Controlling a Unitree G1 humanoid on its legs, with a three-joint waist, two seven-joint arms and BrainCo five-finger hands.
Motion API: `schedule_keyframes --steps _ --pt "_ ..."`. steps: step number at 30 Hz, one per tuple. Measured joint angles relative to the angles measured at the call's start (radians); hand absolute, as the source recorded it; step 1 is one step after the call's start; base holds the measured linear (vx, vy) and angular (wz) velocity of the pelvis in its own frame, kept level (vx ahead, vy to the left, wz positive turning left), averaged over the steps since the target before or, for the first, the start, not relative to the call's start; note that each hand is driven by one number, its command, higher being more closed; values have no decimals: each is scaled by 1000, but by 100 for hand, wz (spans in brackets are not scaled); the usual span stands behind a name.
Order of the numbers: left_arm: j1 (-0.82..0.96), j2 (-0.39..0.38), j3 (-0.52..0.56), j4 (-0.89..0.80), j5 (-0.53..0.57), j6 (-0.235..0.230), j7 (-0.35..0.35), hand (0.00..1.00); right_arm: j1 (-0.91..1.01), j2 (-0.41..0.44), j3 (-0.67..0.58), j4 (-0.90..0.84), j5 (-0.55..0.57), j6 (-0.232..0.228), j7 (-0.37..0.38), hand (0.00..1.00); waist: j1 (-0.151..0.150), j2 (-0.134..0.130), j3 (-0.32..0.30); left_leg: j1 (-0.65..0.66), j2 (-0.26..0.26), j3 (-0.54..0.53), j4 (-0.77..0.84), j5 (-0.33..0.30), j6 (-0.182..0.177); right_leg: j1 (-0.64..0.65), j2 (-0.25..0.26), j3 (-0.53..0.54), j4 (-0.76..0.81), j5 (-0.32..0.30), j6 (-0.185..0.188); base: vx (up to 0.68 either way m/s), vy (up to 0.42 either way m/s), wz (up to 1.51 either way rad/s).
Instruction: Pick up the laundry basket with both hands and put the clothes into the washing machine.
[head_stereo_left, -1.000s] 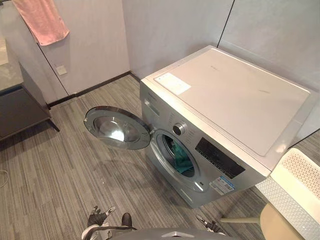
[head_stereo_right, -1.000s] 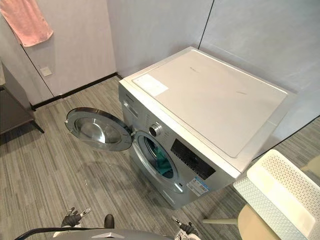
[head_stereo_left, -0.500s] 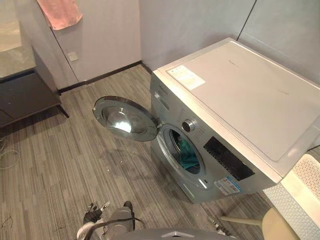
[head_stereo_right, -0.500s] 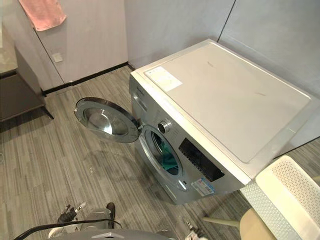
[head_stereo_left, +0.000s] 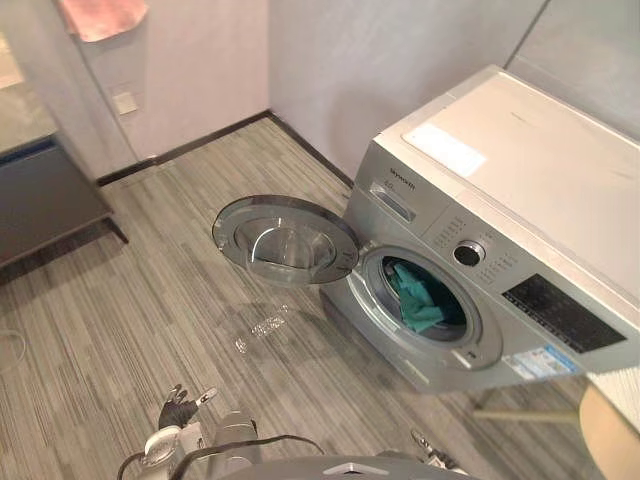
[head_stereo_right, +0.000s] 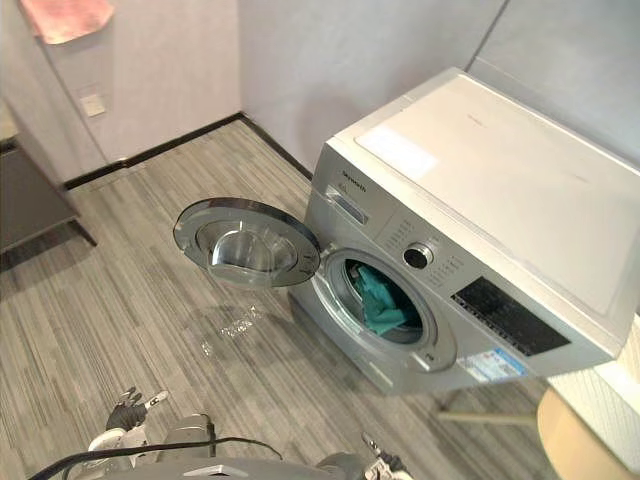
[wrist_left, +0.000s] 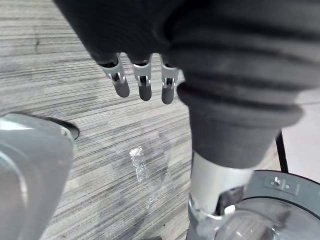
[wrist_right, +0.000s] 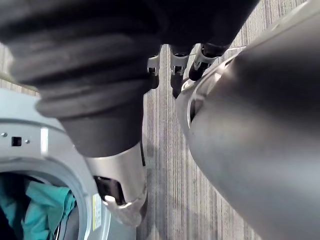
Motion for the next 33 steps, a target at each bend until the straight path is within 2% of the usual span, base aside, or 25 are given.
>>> schedule_keyframes --steps 1,2,3,4,5,7,9,10,14,17,18,20,21,22,23,24,26,27,28,29,31,33 --pt "8 5 -8 0 0 1 0 0 9 5 44 -13 27 -2 6 0 -4 8 5 85 -10 52 -79 19 14 5 82 -36 78 -141 24 105 251 -88" --pt "8 3 -15 0 0 0 0 0 10 8 69 -22 38 -3 7 0 -7 12 7 126 -18 82 -117 28 21 10 145 -40 94 -204 31 115 277 -83" --pt "6 0 -20 0 0 0 -2 0 10 11 78 -31 50 -4 9 0 -9 15 9 151 -24 102 -140 35 25 15 185 -44 93 -243 32 67 142 -64" --pt "0 -18 -20 0 0 1 -4 0 10 16 94 -54 73 -7 11 0 -18 23 17 187 -42 135 -172 45 31 30 260 -45 50 -300 45 60 83 -58" --pt "-10 -41 -19 -1 0 1 -6 0 9 16 96 -62 85 -17 29 0 -22 14 27 215 -58 160 -185 46 33 67 309 -47 -38 -308 49 60 60 -57" --pt "-11 -75 -18 -1 -1 4 -11 0 10 14 96 -79 89 -24 39 0 -25 26 37 229 -77 193 -212 52 30 95 315 -18 -104 -309 50 1 7 -47" --pt "-14 -99 -19 -1 -1 6 -16 0 18 19 95 -82 110 -24 42 0 -34 21 39 253 -94 200 -262 80 25 115 324 5 -168 -307 46 24 -36 -16" --pt "-16 -105 -18 -1 -1 7 -21 0 22 24 86 -82 114 -24 41 0 -34 10 44 269 -99 201 -287 95 21 135 332 13 -208 -304 43 32 -70 -2" --pt "0 -123 -17 -61 -4 10 -24 0 29 33 51 -84 112 -25 38 0 -18 1 46 267 -88 202 -259 103 16 165 345 7 -248 -282 38 -25 -51 3" --pt "42 -141 -17 -243 -10 10 -24 0 42 37 37 -95 112 -26 31 0 1 7 53 157 -53 201 23 76 11 200 326 -9 -249 -281 40 -89 17 20" --pt "62 -151 -13 -353 -14 10 -24 0 54 33 57 -121 110 -26 28 0 11 32 67 89 -9 197 215 82 11 222 328 -11 -241 -288 45 -109 60 1" --pt "88 -159 -11 -435 -32 9 -23 0 60 30 73 -148 107 -28 28 0 15 46 79 47 4 162 328 106 18 233 323 -9 -221 -306 50 -113 113 0" --pt "105 -161 -10 -482 -36 9 -22 0 64 25 76 -161 103 -28 27 0 16 52 76 20 2 138 373 126 10 235 311 -4 -214 -312 45 -102 180 -12" --pt "126 -160 2 -558 -50 10 -17 0 75 21 94 -171 102 -32 27 0 21 58 74 -4 7 114 431 119 27 229 301 8 -207 -311 48 -74 189 -29" --pt "130 -160 29 -626 -51 9 -5 0 68 21 106 -178 101 -36 27 0 26 58 74 -17 26 91 438 93 19 218 292 23 -205 -305 55 -54 186 -32" --pt "130 -160 45 -659 -51 9 1 0 68 22 109 -181 100 -37 27 0 27 57 73 -20 37 76 418 81 13 212 288 32 -208 -302 57 -9 197 -34" --pt "131 -160 107 -768 -50 0 27 0 81 26 116 -205 85 -39 26 0 27 56 67 30 71 23 210 77 3 181 271 71 -224 -280 76 42 254 -38" --pt "132 -160 118 -787 -50 -1 37 0 87 24 117 -209 73 -40 26 0 28 61 57 50 72 11 137 84 -3 172 267 81 -228 -272 89 99 319 -46" --pt "132 -163 138 -814 -50 -7 51 0 100 15 120 -212 61 -41 26 0 32 83 29 101 70 -8 -3 103 -61 153 262 106 -232 -261 123 152 348 -29" --pt "123 -158 155 -832 -48 -18 65 0 108 12 122 -206 57 -40 27 0 21 83 1 144 45 14 -95 74 -91 141 248 117 -244 -248 145 199 406 -11" --pt "81 -138 161 -851 -34 -30 82 0 118 31 121 -204 27 -41 27 0 12 45 -5 139 0 12 -120 80 -79 149 215 105 -280 -205 160 139 293 18" --pt "51 -92 156 -859 -7 -34 91 0 125 54 110 -198 23 -40 28 0 14 20 -13 170 -36 17 -146 81 -77 193 193 106 -340 -175 158 110 194 3"
